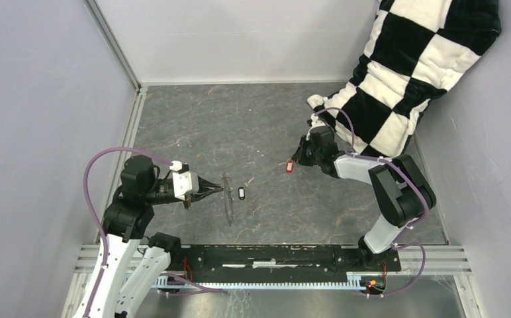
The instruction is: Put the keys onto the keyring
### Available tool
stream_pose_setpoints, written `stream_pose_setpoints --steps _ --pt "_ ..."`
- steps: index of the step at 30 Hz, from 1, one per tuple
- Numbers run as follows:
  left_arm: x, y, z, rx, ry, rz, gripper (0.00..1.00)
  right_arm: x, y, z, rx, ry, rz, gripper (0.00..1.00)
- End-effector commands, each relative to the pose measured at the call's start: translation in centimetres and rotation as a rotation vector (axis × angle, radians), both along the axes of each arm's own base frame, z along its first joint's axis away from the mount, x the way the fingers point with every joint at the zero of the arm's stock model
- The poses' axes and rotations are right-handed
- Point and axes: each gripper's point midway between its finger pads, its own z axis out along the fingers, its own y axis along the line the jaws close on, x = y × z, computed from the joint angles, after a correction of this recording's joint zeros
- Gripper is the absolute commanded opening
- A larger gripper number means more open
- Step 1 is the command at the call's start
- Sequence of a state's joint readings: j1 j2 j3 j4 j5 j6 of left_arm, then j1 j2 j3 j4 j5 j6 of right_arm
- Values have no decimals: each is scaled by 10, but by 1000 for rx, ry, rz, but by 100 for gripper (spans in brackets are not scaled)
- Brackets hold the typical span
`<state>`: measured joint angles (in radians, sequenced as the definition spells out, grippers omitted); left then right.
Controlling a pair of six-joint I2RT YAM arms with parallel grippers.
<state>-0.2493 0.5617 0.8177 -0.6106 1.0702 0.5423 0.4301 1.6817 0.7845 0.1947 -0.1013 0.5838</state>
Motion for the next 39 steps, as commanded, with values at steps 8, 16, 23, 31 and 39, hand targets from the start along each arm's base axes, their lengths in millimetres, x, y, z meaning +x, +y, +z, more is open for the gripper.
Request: stream_pose_setpoints --steps 8,16,23,31,39 --pt "0 -2 11 -22 -23 -8 2 6 5 11 -17 -3 16 48" --pt "-1 -1 11 -22 -27 -2 2 6 10 -3 -12 52 -1 47" --pt "-1 0 13 -19 -42 4 2 10 18 -6 -7 55 7 37" --pt "0 1 12 -10 -54 6 2 11 21 -1 -17 36 26 18" --pt "0 1 12 -10 -49 5 2 14 33 20 -67 -68 155 0"
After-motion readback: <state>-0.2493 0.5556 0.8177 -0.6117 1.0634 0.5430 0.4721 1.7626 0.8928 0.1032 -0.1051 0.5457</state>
